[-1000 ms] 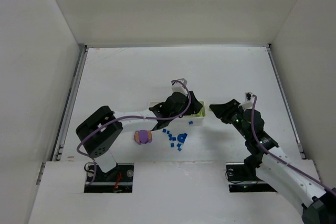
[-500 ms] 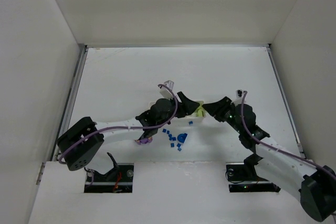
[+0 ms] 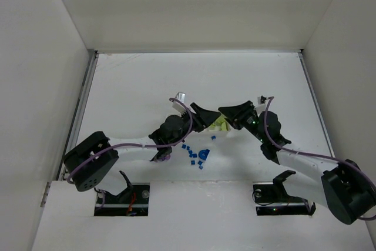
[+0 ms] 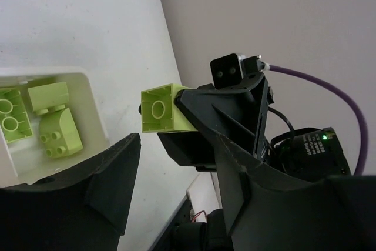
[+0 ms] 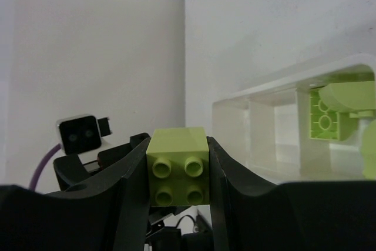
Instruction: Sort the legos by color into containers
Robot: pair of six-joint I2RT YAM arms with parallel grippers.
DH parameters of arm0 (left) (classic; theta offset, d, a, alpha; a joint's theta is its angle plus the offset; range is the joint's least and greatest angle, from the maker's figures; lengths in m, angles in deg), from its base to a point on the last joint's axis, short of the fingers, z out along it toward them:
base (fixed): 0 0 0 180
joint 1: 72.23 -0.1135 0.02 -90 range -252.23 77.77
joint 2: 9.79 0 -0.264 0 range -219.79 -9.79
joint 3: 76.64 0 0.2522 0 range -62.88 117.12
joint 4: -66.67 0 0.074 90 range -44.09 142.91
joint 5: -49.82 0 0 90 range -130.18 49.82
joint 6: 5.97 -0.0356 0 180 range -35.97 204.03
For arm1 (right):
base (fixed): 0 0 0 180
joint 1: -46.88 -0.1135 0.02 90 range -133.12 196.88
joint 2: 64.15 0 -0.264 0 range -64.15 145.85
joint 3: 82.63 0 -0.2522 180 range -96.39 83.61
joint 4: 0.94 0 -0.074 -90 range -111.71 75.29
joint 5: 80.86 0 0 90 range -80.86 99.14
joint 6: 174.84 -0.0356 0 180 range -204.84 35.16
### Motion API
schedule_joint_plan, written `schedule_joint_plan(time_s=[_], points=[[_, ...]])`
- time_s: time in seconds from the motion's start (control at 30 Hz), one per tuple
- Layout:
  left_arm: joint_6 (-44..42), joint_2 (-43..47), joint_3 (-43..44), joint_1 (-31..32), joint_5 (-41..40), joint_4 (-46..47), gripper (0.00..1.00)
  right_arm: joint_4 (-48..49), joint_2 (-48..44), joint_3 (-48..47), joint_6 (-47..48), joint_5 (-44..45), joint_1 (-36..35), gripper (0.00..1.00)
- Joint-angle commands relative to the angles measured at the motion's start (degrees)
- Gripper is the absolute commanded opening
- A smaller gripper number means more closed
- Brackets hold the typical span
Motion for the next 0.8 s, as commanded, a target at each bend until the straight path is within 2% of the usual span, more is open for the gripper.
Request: schedule_joint_plan(time_s=[0.0, 0.2, 0.4, 0.5, 0.63, 0.77], points=[[1.2, 0.4, -0.9, -0.7, 0.2, 7.9, 0.50, 9.6, 1.2, -2.6, -5.6, -1.9, -0.1, 0.30], [-2.2, 2.5, -2.9, -1.5, -1.0, 8.6, 0.51, 11.4, 1.2, -2.0, -7.5, -5.3, 1.9, 0.29], [-6.6, 8.3, -4.9, -2.3, -3.2, 4.5, 0.54, 11.5, 0.8, -1.5, -1.2, -12.4, 5.5, 0.28], [2.6, 11.8, -3.9, -4.7, -2.3, -3.4, 0.58, 11.9, 1.1, -1.5, 3.1, -13.7, 5.4, 0.28], [18.1, 12.6, -0.6, -10.1, 5.7, -13.8, 0.63, 13.6, 2.3, -3.5, 12.8, -15.5, 4.8, 0.28], [28.4, 9.1, 1.9, -12.3, 15.7, -15.7, 0.65, 16.9, 2.5, -4.5, 20.8, -16.6, 2.3, 0.28]])
